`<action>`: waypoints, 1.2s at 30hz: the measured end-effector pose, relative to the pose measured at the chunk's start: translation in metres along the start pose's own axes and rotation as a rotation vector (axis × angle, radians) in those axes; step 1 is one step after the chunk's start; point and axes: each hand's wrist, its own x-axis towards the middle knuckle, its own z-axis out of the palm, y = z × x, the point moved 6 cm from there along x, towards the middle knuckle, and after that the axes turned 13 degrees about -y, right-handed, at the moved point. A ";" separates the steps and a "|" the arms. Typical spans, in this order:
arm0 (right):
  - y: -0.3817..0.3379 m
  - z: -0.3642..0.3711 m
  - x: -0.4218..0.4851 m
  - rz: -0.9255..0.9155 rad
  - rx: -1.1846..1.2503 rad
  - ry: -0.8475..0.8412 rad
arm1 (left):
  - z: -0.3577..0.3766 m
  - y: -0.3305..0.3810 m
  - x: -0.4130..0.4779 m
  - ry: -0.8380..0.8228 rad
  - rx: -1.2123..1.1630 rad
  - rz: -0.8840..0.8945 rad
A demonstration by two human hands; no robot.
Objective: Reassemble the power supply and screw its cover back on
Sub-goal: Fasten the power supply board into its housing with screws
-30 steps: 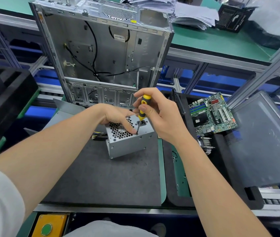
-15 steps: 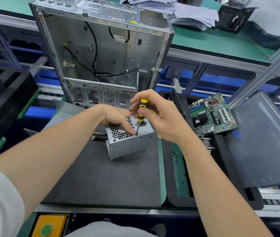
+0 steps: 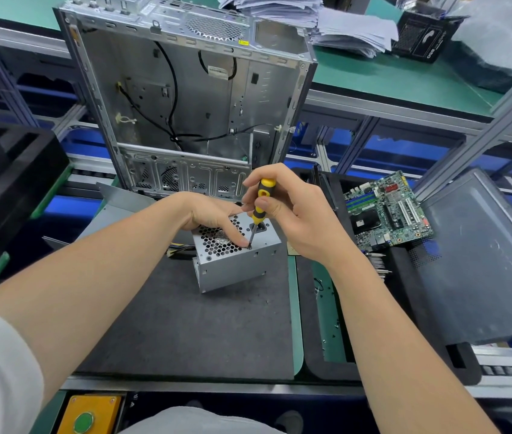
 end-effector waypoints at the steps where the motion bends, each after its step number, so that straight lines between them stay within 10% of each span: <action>1: 0.001 0.000 -0.001 0.003 0.009 0.009 | 0.000 0.001 0.000 0.004 0.010 0.004; 20: -0.001 0.004 0.006 0.014 -0.007 -0.055 | 0.000 0.005 0.000 0.033 0.053 0.003; 31: -0.006 0.005 0.001 0.233 -0.344 0.519 | 0.001 0.002 0.001 -0.006 0.050 -0.019; 36: -0.008 0.005 0.005 0.225 -0.385 0.402 | 0.003 0.005 -0.001 0.004 0.056 -0.008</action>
